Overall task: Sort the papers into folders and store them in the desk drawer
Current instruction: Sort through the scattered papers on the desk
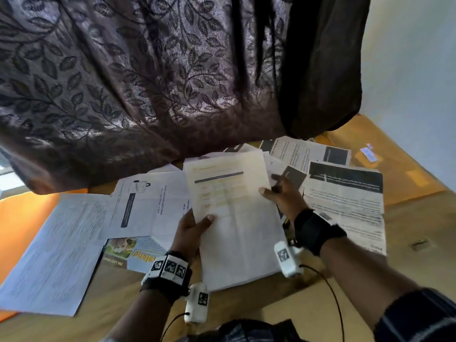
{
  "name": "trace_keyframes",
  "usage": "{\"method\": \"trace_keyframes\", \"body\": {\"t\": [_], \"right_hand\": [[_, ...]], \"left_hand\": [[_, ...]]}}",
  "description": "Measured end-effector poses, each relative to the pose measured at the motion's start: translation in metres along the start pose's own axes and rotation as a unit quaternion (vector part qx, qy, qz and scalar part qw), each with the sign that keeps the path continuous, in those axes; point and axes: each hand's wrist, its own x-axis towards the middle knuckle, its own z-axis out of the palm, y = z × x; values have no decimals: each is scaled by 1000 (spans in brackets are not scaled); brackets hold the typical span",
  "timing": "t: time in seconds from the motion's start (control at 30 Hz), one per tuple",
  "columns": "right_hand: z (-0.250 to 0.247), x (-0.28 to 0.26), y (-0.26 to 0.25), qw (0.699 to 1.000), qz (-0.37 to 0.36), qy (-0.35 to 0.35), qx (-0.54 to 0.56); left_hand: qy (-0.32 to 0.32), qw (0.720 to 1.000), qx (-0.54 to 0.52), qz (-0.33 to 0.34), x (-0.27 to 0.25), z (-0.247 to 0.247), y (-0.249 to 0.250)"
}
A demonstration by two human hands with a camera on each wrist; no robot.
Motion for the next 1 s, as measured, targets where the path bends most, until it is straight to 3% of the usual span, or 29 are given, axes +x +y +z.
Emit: {"method": "trace_keyframes", "body": {"t": [0.1,0.23,0.37,0.5,0.73,0.9,1.0], "right_hand": [[1,-14,9,998,-7,-9,54],[-1,-33,-18,994,-32,-15,106],[-1,-45,-39,985,-100,9,139],[-5,-50,-40,976,-126,-47,172],[-2,-53,-8,985,-114,-24,131],[1,-55,-4,982,-147,5,118],[1,-58,2,984,-132,-5,116]], "left_hand": [[-3,1000,-2,29,4,4,16],[-25,997,0,73,5,11,39],[-35,993,-28,111,1,17,55],[-55,989,-43,129,-6,19,60],[-37,995,-45,85,-15,14,38],[-46,994,-21,101,-18,16,34],[-43,995,-13,94,-23,23,35]]}}
